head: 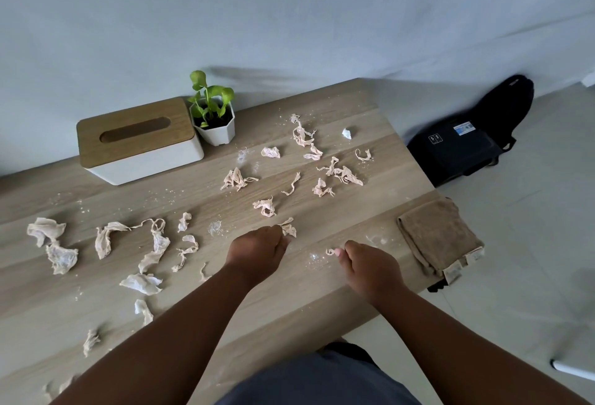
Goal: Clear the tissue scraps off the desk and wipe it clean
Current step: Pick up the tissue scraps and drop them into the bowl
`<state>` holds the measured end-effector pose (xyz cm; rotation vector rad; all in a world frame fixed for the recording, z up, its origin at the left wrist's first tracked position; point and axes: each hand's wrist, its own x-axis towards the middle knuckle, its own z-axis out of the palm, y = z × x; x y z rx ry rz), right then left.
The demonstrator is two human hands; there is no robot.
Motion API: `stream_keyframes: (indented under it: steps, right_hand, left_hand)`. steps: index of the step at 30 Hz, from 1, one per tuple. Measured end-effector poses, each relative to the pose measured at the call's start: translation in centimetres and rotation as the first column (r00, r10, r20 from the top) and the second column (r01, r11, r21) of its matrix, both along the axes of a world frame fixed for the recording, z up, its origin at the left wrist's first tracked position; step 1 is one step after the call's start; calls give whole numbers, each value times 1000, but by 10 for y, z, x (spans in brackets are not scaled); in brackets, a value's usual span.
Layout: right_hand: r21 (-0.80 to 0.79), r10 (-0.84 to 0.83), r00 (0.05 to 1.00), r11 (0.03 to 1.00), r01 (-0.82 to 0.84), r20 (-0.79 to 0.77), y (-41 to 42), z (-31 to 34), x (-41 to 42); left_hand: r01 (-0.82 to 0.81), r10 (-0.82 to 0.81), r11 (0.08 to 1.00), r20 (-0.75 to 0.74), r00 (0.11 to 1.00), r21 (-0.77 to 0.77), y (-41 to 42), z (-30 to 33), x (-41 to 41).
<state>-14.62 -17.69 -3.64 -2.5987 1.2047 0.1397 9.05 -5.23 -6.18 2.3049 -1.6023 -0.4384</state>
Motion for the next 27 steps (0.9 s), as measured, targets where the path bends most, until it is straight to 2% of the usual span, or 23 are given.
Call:
stream_keyframes:
  steps: [4,13,17,21,27]
  right_hand:
    - [61,44,999,997,-45,17,-8,0,3]
    - [24,241,968,970,-243,75,-22,-22,13]
    - [30,285,958,958,-286,29,-21,-25,19]
    - [47,309,951,950,-308,-19,-22,-26,22]
    - [74,306,952,950,-304,-12,-24,-22,23]
  left_hand:
    - [-37,37,999,1,999,8,-1,-1,-1]
    - [-78,77,993,7,997,87,-9,-8,2]
    - [-94,99,985,-25,995,146,-14,-12,-1]
    - [-124,128,985,-26,991,122,-18,-15,-6]
    - [-123,128,985,-39,991,118,-23,-12,-10]
